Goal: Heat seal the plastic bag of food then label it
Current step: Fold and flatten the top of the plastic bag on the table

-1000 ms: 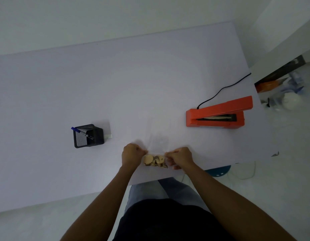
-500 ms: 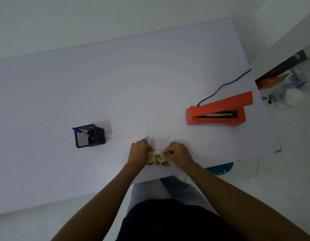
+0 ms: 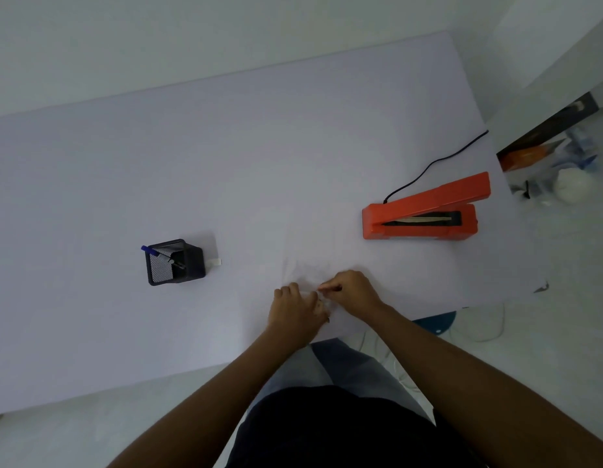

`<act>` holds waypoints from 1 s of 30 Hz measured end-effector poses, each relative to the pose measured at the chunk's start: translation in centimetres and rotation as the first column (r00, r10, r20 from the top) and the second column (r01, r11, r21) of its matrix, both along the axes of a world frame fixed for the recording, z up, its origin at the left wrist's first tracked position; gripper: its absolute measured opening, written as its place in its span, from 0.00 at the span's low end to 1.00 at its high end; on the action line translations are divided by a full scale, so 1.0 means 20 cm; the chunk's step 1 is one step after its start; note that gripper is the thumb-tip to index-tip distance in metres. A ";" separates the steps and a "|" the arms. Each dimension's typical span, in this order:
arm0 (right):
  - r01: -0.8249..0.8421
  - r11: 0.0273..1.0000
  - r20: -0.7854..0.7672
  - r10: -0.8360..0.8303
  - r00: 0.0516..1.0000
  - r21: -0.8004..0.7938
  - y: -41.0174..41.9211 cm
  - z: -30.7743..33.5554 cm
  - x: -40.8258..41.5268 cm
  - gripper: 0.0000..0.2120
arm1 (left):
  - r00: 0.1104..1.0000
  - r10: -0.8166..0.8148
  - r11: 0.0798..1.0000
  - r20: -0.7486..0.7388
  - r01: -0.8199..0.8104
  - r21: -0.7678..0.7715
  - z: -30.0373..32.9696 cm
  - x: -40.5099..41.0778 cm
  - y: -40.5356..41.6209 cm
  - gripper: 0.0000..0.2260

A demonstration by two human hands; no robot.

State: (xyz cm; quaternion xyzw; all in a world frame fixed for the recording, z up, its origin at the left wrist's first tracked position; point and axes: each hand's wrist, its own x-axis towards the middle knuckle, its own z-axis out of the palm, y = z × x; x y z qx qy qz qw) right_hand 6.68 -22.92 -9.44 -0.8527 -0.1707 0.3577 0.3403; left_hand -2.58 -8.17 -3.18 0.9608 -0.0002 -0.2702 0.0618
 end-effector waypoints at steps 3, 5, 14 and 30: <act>0.114 0.993 -0.136 -0.108 0.985 0.036 0.00 0.03 0.02 0.10 | 0.996 0.079 0.997 -0.035 -0.078 0.014 -0.02 -0.03 -0.06 0.28; 0.353 0.928 -0.333 -0.297 0.895 0.121 0.02 0.08 0.05 0.11 | 0.993 0.101 0.995 -0.065 -0.100 0.025 -0.02 -0.04 -0.09 0.30; 0.478 0.873 -0.772 -0.238 0.589 0.095 0.15 0.12 0.06 0.18 | 0.975 0.200 0.980 -0.100 -0.201 0.000 -0.04 -0.09 -0.14 0.39; 0.649 0.725 -0.607 -0.413 0.678 0.231 0.44 0.05 0.66 0.16 | 0.974 0.210 0.977 -0.086 -0.212 -0.023 -0.04 -0.08 -0.12 0.34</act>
